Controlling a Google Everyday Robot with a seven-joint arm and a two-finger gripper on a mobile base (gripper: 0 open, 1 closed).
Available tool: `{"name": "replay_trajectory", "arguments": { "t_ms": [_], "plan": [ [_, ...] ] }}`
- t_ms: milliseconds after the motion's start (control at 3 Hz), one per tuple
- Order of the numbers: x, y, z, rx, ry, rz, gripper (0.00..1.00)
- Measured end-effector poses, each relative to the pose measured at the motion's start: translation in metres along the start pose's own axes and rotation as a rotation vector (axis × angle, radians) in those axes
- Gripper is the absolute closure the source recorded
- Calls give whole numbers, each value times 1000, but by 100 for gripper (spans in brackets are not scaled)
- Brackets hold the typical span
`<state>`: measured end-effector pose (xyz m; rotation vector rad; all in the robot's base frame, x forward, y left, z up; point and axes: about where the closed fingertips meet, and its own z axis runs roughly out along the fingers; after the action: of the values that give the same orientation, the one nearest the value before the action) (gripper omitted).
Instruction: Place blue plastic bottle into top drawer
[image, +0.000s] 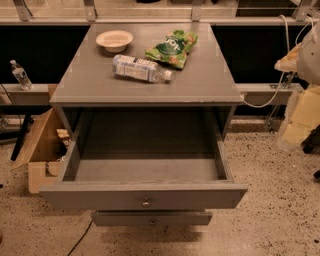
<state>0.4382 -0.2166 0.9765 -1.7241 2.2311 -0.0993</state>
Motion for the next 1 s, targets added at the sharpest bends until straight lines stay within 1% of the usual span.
{"name": "replay_trajectory", "arguments": {
  "t_ms": [333, 667, 1000],
  "plan": [
    [0, 0, 0, 0, -1, 0, 0],
    [-26, -20, 21, -15, -77, 25, 0],
    [-72, -55, 49, -56, -179, 81, 0]
  ]
}}
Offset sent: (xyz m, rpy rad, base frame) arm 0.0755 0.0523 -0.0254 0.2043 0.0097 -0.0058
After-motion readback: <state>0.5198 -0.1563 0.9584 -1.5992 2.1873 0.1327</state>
